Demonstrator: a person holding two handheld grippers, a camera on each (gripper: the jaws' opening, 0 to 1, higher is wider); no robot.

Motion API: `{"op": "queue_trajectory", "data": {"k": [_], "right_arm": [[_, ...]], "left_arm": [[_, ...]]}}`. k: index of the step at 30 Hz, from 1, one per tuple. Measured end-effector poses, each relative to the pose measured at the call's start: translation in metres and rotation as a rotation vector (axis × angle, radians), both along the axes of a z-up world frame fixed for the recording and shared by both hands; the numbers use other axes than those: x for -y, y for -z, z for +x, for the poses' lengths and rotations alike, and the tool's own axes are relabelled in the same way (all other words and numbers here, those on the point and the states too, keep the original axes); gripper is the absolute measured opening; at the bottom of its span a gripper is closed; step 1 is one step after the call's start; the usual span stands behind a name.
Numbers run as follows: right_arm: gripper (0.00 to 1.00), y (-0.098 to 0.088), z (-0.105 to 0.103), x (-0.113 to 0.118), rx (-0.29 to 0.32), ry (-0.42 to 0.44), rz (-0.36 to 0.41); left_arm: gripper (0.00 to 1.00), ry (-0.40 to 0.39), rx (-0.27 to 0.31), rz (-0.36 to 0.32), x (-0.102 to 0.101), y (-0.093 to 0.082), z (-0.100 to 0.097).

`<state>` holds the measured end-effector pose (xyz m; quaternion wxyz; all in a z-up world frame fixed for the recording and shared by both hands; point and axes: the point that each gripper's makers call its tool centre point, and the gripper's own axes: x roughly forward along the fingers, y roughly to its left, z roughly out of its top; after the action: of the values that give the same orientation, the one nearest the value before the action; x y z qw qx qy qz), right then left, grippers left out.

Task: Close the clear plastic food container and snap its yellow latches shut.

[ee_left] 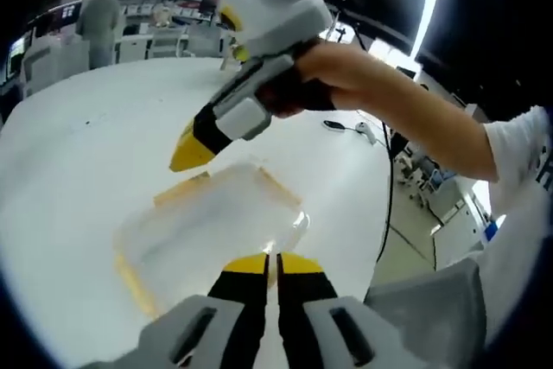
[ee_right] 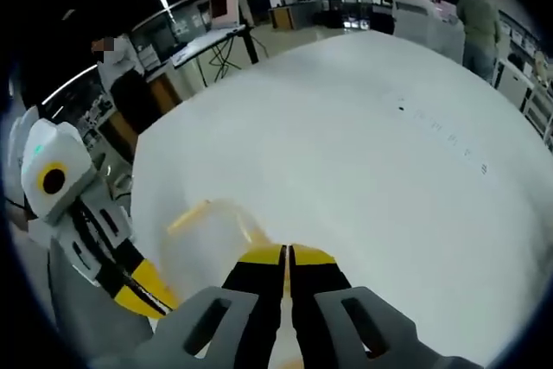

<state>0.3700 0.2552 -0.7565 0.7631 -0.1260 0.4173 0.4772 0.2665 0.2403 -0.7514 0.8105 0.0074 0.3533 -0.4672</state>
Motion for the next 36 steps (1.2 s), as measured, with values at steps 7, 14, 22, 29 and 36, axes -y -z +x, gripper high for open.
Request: {"op": "queue_trajectory", "data": {"k": [7,14,22,29,36], "right_arm": [[0.13,-0.004,-0.01,0.004,0.032,-0.116,-0.041],[0.3,0.003,-0.025,0.003,0.016,-0.268,-0.13],[0.32,0.011,-0.031,0.001,-0.01,-0.351,-0.201],[0.34,0.019,-0.035,0.0,-0.041,-0.417,-0.263],[0.36,0.02,-0.04,0.002,-0.089,-0.472,-0.298]], "left_arm": [[0.1,0.107,0.16,0.111,-0.002,-0.006,0.01],[0.24,0.259,0.314,0.224,0.005,-0.004,0.006],[0.31,0.337,0.385,0.289,0.006,0.009,0.0],[0.31,0.384,0.455,0.393,0.002,0.018,0.002],[0.3,0.398,0.48,0.39,0.005,0.018,0.003]]}}
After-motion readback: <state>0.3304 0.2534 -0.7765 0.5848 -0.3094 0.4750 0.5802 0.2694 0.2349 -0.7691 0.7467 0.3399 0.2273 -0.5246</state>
